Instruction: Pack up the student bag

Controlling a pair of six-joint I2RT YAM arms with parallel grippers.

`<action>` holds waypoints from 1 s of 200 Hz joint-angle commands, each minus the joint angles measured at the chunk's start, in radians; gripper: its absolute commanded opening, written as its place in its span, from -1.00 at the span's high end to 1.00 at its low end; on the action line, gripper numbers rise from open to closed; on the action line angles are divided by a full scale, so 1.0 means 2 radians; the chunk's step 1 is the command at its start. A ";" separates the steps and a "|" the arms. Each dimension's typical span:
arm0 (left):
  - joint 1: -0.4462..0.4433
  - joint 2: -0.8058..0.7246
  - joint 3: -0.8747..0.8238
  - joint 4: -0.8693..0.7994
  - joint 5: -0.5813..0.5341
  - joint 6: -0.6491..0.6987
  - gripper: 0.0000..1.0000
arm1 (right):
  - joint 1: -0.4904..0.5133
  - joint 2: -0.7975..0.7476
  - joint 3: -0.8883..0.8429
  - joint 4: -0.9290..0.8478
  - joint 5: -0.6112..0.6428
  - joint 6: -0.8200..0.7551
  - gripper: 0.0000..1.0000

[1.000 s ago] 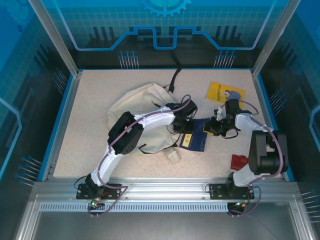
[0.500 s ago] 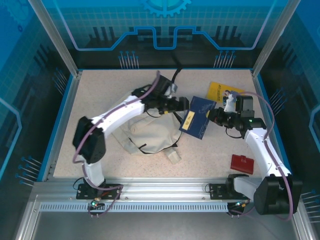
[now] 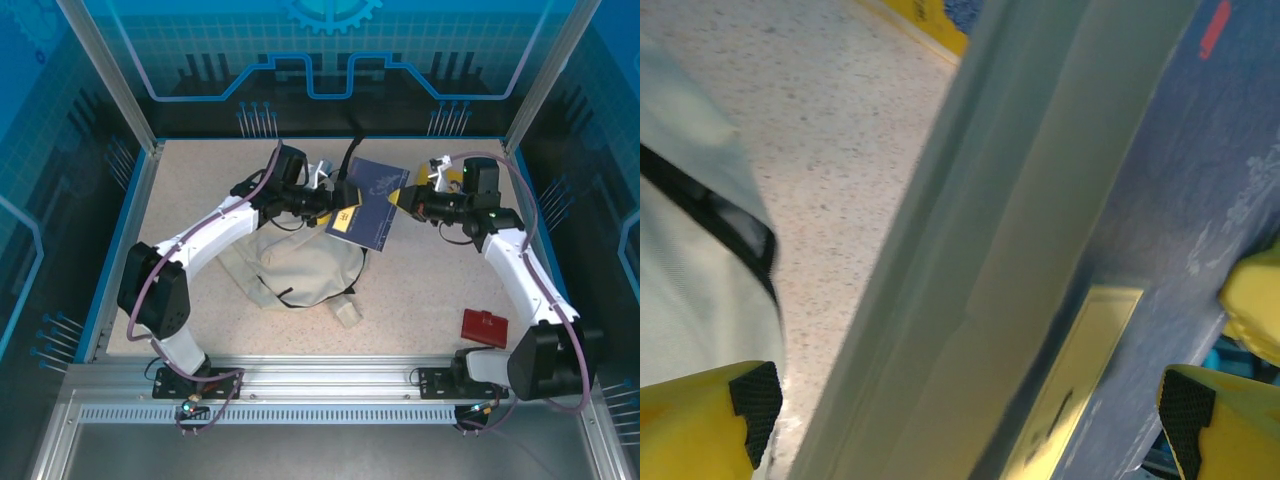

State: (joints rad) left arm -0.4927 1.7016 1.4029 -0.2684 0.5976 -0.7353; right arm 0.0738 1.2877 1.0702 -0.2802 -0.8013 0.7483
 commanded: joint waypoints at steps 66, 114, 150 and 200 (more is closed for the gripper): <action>0.041 -0.004 -0.033 0.081 0.125 -0.041 -0.97 | 0.004 0.058 0.043 0.143 -0.143 0.117 0.87; 0.049 0.002 -0.046 0.120 0.154 -0.071 -0.97 | 0.005 0.078 0.036 0.199 -0.159 0.161 0.86; 0.051 -0.012 -0.057 0.177 0.177 -0.110 -0.75 | 0.003 0.101 0.059 0.124 -0.158 0.103 0.86; 0.065 -0.032 -0.077 0.195 0.167 -0.122 -0.05 | -0.011 0.148 0.095 0.024 -0.159 0.018 0.86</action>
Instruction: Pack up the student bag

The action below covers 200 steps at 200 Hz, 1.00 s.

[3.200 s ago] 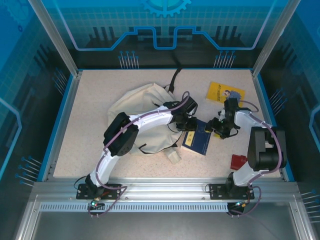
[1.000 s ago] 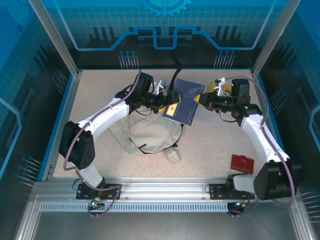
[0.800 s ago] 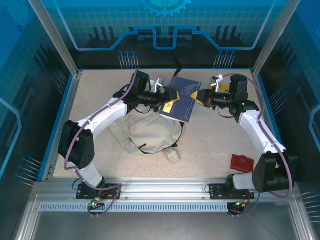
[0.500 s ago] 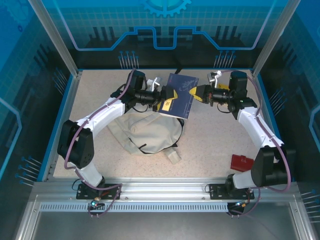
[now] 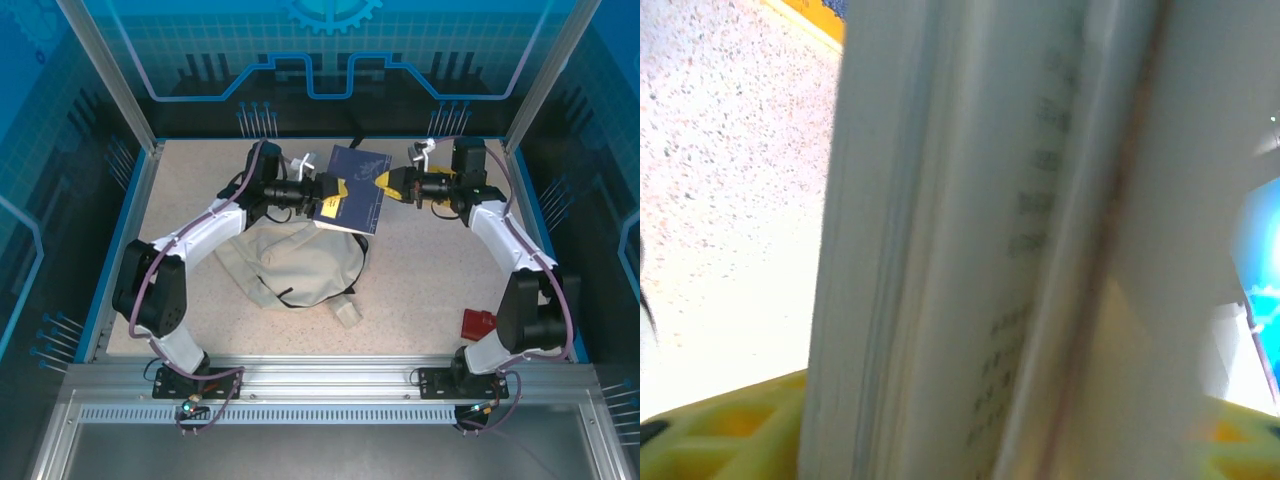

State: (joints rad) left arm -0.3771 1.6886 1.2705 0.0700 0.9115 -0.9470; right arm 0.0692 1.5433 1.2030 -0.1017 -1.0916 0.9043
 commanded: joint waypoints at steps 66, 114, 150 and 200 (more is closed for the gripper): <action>0.014 -0.029 -0.025 0.068 -0.016 -0.055 0.79 | -0.003 0.029 0.040 -0.081 0.006 -0.075 0.54; 0.014 -0.040 -0.038 0.122 -0.108 -0.119 0.86 | 0.016 -0.036 -0.046 0.012 0.124 0.046 -0.75; 0.015 -0.046 -0.052 0.147 -0.203 -0.154 0.86 | 0.078 -0.080 -0.128 0.149 0.220 0.175 -0.86; 0.005 -0.058 -0.071 0.181 -0.274 -0.190 0.86 | 0.170 -0.099 -0.185 0.281 0.364 0.283 -0.87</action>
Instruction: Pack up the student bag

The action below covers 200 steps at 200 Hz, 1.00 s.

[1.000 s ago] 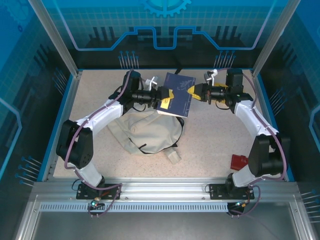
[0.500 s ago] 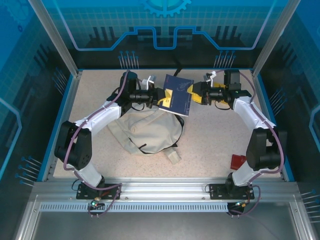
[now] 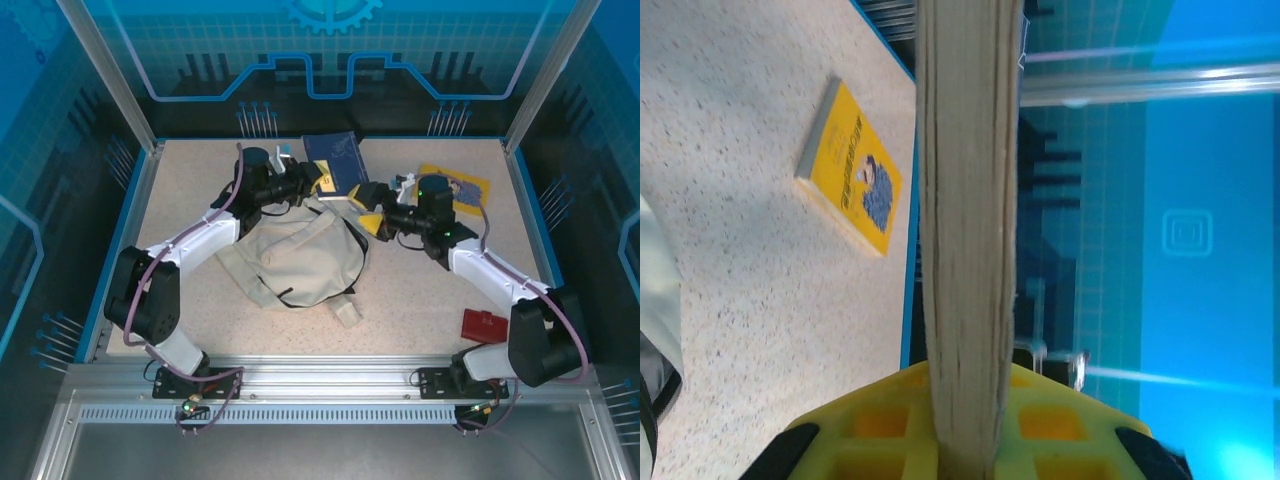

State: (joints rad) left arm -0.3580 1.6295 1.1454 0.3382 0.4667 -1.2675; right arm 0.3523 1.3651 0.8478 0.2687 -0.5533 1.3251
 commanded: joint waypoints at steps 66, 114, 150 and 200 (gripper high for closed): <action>-0.019 -0.049 -0.027 0.050 -0.087 -0.044 0.86 | 0.080 0.033 0.003 0.173 0.193 0.132 -0.70; -0.023 -0.047 -0.030 0.056 -0.087 -0.057 0.86 | 0.097 0.090 0.036 0.221 0.206 0.160 -0.40; -0.023 -0.050 -0.036 0.048 -0.088 -0.060 0.80 | 0.101 0.103 0.032 0.230 0.220 0.173 0.03; -0.021 -0.054 -0.040 0.025 -0.085 -0.049 0.33 | 0.099 0.065 0.019 0.152 0.265 0.124 0.73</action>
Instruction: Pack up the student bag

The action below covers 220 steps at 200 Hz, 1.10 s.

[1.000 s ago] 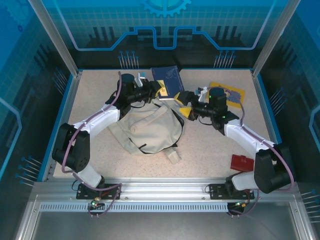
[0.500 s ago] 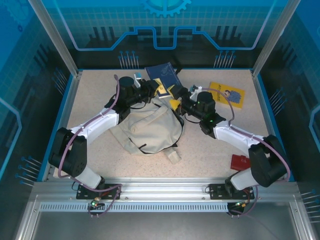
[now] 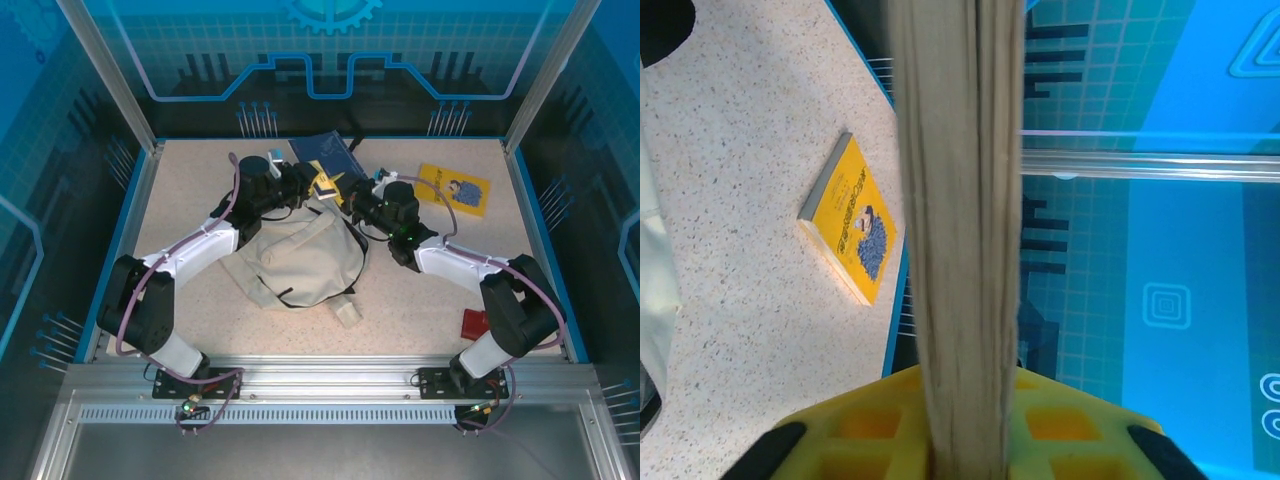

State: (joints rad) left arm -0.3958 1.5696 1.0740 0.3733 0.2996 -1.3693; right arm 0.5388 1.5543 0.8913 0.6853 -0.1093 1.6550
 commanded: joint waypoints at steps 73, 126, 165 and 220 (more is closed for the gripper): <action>0.002 -0.043 0.013 -0.255 0.017 0.208 -0.65 | -0.055 -0.139 0.031 -0.355 0.050 -0.250 0.83; -0.066 -0.022 0.101 -0.501 -0.092 0.374 -0.66 | -0.107 -0.212 0.067 -0.513 0.074 -0.364 0.83; -0.128 0.029 0.133 -0.563 -0.136 0.342 -0.58 | -0.149 -0.248 0.061 -0.550 0.072 -0.373 0.83; -0.194 0.107 0.154 -0.550 -0.144 0.301 -0.34 | -0.167 -0.258 0.039 -0.553 0.064 -0.362 0.83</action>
State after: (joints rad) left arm -0.7513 1.7325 1.3422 -0.6857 0.0444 -0.7326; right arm 0.2192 1.0592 0.9852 -0.4179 0.0227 0.9443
